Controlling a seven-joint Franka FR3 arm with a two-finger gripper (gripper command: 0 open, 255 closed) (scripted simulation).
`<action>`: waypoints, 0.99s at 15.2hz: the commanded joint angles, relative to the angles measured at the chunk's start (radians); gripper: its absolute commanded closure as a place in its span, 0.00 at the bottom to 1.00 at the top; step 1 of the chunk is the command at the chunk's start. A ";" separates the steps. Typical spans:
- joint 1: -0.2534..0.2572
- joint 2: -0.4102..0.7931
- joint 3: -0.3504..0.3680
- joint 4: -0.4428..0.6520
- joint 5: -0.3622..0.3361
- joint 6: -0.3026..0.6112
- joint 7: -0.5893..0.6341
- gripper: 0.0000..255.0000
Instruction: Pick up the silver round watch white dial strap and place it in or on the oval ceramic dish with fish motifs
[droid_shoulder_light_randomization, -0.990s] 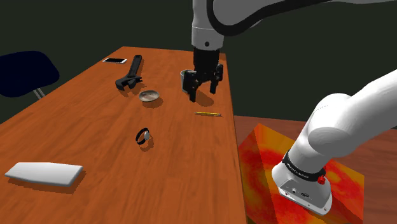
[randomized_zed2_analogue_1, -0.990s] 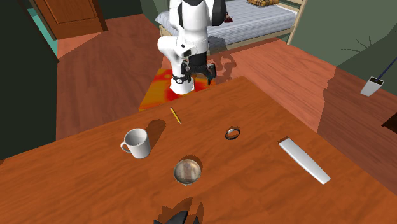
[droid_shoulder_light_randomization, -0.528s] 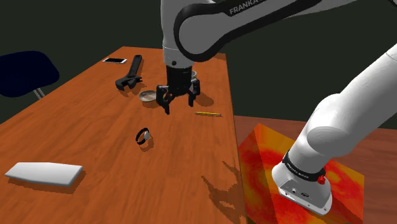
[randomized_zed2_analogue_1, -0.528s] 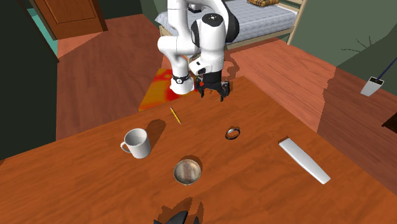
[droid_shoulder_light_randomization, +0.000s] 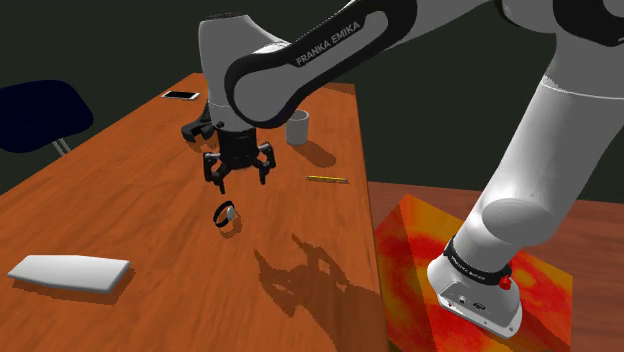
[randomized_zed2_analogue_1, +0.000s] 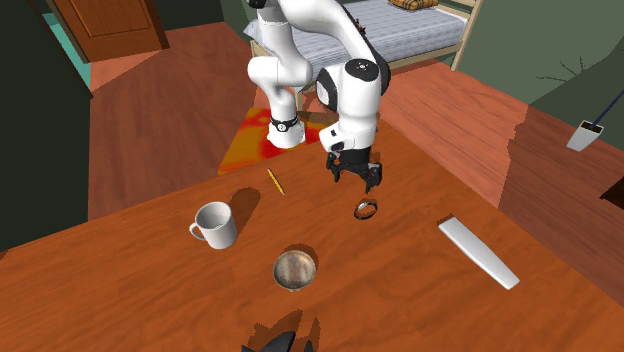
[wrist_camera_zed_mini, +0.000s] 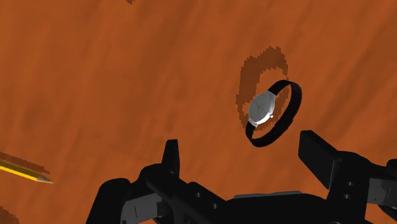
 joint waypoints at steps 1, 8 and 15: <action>0.016 0.094 -0.005 0.073 -0.068 0.010 0.083 0.00; 0.045 0.181 -0.025 0.091 -0.128 0.068 0.142 0.00; 0.051 0.203 -0.031 0.081 -0.144 0.097 0.153 0.00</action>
